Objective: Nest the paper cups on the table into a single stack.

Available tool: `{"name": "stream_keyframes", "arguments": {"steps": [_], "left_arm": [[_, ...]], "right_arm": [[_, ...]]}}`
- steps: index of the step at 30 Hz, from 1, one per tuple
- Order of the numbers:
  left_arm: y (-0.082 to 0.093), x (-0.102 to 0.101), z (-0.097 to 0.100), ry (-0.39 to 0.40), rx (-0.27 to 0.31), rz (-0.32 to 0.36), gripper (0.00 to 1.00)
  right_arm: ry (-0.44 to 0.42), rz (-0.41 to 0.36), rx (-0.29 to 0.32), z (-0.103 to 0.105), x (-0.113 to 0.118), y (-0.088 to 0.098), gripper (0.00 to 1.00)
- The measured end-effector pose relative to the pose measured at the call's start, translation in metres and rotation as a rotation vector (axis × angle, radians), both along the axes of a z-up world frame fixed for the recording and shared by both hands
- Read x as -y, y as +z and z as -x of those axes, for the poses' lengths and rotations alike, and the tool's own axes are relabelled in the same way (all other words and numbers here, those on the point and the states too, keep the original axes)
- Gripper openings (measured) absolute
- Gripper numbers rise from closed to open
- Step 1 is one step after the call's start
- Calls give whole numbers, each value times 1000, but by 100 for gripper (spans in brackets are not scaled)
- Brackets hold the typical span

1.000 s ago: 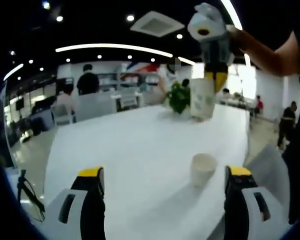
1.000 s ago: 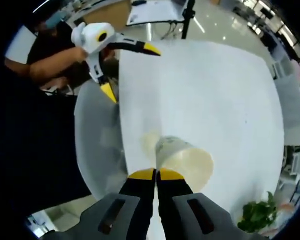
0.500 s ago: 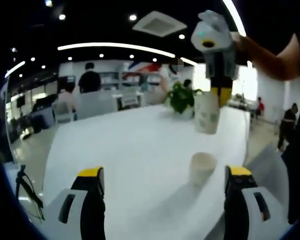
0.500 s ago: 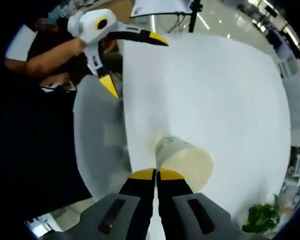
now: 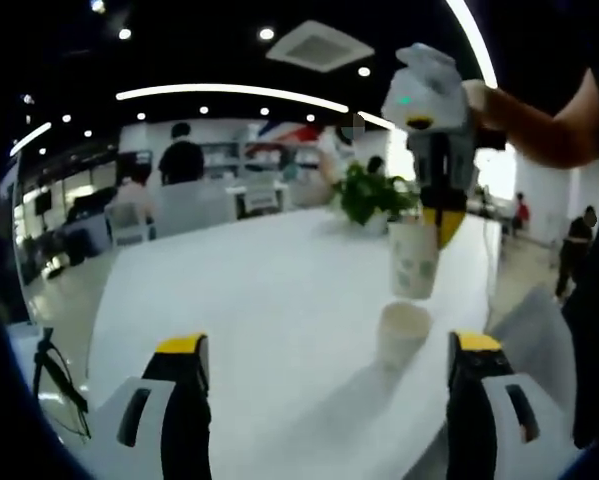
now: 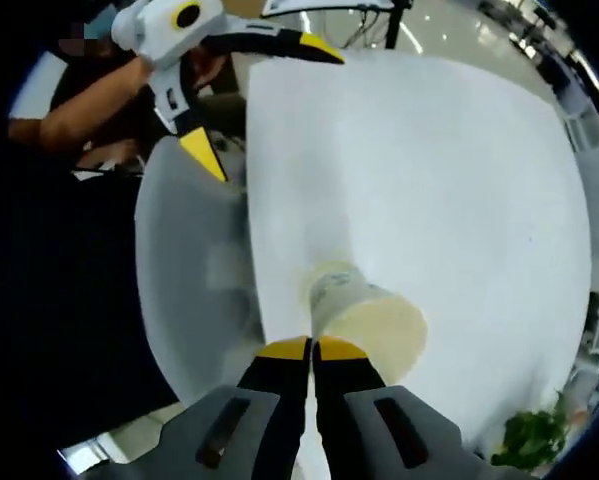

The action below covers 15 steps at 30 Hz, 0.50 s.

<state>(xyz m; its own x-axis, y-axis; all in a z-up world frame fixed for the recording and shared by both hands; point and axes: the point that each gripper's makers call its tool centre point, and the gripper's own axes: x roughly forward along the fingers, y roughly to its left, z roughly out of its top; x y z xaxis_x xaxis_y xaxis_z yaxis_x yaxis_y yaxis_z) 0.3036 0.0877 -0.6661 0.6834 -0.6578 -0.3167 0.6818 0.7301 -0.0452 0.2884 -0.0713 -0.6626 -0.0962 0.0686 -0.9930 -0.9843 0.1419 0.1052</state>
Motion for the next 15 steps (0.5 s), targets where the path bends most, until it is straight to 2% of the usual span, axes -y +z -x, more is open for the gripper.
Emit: {"name": "stream_keyframes", "arguments": {"steps": [15], "left_arm": [[-4,2,2,-4,-7,-4,98]], "right_arm": [[-16,-1,14,-3,-4,-8,0]]}}
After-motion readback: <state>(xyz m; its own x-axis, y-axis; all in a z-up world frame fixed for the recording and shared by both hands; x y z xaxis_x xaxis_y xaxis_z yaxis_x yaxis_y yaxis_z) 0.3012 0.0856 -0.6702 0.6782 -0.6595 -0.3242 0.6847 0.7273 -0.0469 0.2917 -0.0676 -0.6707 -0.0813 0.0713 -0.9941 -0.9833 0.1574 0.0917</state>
